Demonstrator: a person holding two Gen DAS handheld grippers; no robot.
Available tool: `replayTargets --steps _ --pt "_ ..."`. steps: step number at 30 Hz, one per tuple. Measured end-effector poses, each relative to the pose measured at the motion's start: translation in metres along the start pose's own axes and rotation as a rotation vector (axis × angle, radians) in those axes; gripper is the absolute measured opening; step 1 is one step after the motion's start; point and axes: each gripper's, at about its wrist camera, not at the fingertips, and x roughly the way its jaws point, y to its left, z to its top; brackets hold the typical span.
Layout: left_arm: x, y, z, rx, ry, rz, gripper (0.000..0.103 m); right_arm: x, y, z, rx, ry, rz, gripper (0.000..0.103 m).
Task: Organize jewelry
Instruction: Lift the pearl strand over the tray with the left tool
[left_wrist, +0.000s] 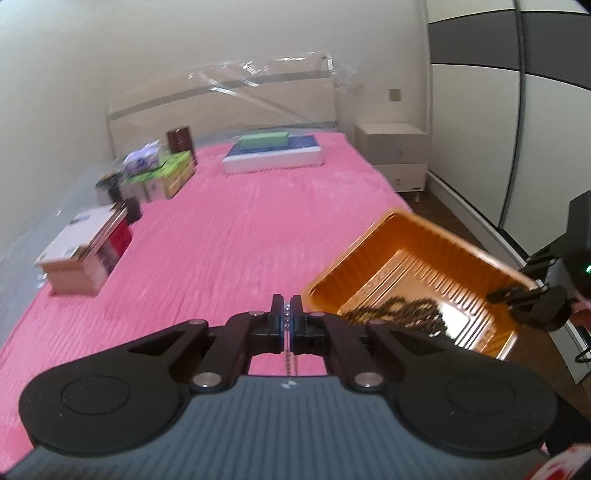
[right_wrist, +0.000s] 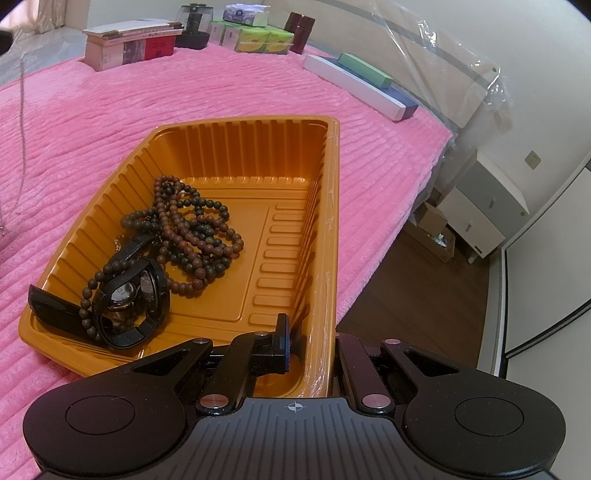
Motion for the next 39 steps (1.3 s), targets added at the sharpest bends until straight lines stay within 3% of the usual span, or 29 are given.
replayTargets --steps 12,17,27,39 --pt "0.006 -0.052 0.074 0.091 -0.105 -0.153 0.002 0.001 0.001 -0.001 0.000 -0.002 0.002 0.006" --pt "0.015 -0.074 0.091 0.105 -0.120 -0.210 0.002 0.002 0.001 -0.001 0.001 -0.002 0.003 0.006" --pt "0.061 -0.113 0.077 0.140 -0.006 -0.285 0.002 0.003 -0.001 -0.001 0.004 -0.001 0.010 0.006" --pt "0.104 -0.113 0.056 0.124 0.095 -0.251 0.002 0.005 -0.001 0.001 0.006 0.001 0.015 0.006"
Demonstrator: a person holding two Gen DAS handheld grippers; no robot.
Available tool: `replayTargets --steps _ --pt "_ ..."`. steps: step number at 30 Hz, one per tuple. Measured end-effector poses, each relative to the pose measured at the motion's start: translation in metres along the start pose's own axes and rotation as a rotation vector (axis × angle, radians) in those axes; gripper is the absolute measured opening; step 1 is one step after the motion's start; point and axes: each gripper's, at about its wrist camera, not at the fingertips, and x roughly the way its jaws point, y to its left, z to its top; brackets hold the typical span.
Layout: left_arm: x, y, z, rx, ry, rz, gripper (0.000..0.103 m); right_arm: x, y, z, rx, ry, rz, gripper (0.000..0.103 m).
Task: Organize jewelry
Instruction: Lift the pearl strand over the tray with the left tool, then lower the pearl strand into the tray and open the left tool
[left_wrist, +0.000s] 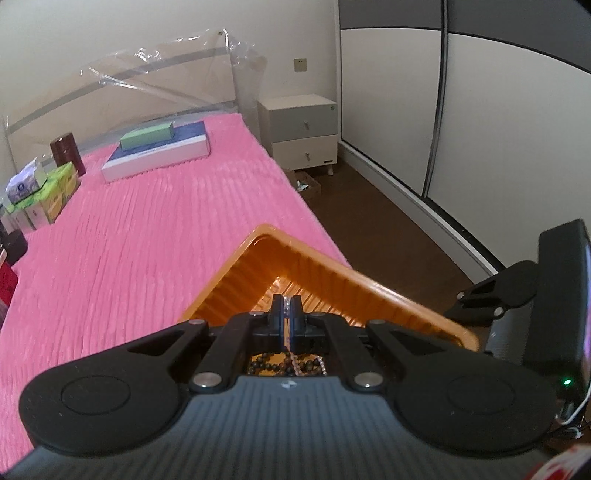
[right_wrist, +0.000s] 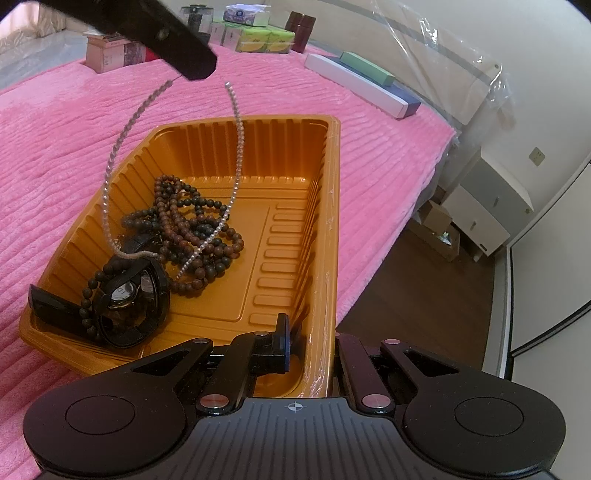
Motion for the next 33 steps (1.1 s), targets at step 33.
replayTargets --steps 33 --pt "0.0051 0.0007 -0.0048 0.001 0.015 0.013 0.018 0.0020 -0.0007 -0.0010 0.003 -0.001 0.005 0.006"
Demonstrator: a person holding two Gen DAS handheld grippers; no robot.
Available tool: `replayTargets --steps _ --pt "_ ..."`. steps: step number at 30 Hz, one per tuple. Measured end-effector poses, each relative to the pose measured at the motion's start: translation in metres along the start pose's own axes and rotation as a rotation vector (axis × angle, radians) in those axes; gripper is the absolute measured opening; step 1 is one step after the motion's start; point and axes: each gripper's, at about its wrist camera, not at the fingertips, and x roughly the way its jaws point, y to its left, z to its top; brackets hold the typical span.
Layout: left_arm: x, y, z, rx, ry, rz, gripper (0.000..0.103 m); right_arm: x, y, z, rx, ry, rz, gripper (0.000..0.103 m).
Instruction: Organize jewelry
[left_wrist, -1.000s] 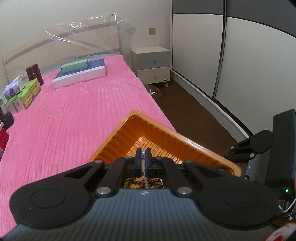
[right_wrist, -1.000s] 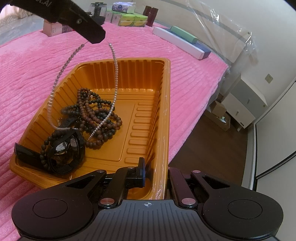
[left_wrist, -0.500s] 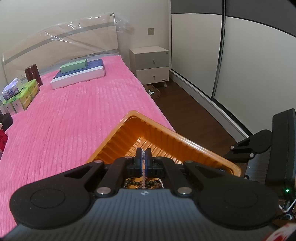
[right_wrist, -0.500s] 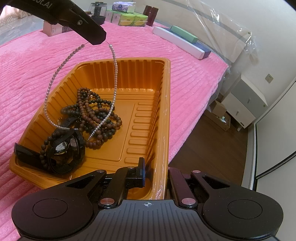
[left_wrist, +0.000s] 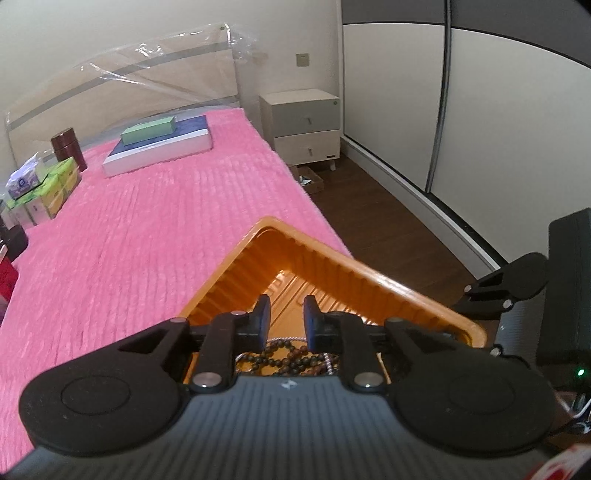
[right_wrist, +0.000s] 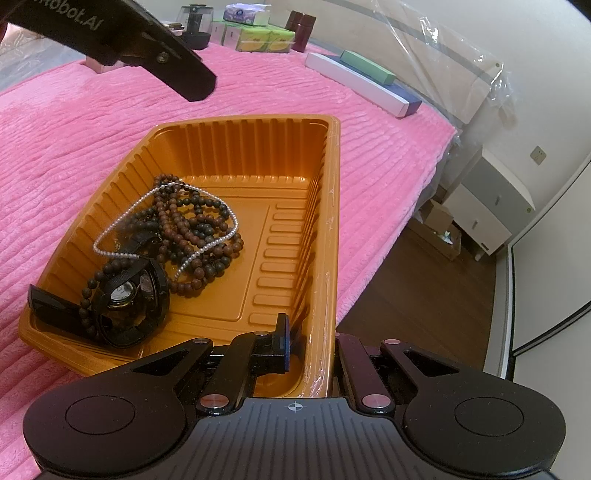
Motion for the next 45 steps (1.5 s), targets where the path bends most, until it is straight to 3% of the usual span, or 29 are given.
replayTargets --steps 12,21,26,30,36,39,45 --pt "-0.009 0.023 -0.035 -0.065 0.029 0.058 0.023 0.000 0.000 -0.001 -0.002 0.000 0.001 0.006" --pt "-0.037 0.049 -0.082 -0.153 0.032 0.174 0.034 0.000 -0.005 -0.001 -0.010 -0.014 0.018 0.006" --pt "-0.054 0.056 -0.106 -0.209 0.021 0.224 0.035 0.006 -0.015 0.000 -0.037 -0.037 0.058 0.006" --pt "-0.067 0.056 -0.120 -0.238 0.011 0.266 0.041 0.017 -0.032 0.008 -0.050 -0.052 0.119 0.006" --pt "-0.084 0.054 -0.145 -0.350 0.008 0.319 0.049 0.046 -0.064 0.013 0.072 0.002 0.208 0.006" --pt "-0.093 0.053 -0.159 -0.424 0.002 0.343 0.062 0.048 -0.065 0.004 0.119 0.022 0.222 0.006" --pt "-0.098 0.056 -0.174 -0.527 0.005 0.350 0.068 0.054 -0.066 -0.009 0.199 0.041 0.254 0.008"
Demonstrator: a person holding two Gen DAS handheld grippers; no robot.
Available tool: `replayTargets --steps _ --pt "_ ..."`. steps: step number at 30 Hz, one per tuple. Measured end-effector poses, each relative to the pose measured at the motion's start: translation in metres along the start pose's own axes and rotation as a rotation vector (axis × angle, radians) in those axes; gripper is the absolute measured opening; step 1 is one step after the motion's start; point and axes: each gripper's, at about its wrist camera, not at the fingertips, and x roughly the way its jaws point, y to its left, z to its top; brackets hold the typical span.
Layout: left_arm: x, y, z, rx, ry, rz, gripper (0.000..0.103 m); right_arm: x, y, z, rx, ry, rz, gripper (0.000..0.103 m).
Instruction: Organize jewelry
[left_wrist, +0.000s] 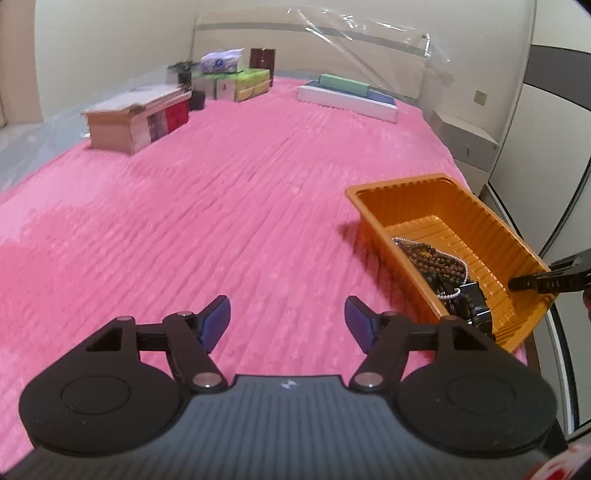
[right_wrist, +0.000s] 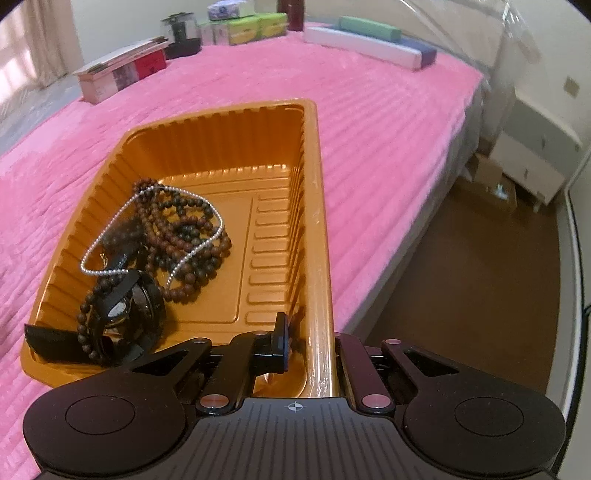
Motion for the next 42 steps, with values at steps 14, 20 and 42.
replayTargets --steps 14,20,42 --pt "-0.024 -0.004 -0.033 -0.087 0.010 0.076 0.097 -0.041 -0.044 -0.025 0.302 -0.208 0.118 0.080" --pt "-0.037 -0.006 -0.045 -0.133 0.039 0.098 0.102 -0.085 -0.020 -0.034 0.349 -0.249 0.063 0.080" --pt "-0.099 -0.033 -0.091 -0.187 0.041 0.162 0.102 -0.118 0.137 -0.085 0.054 -0.172 0.078 0.081"
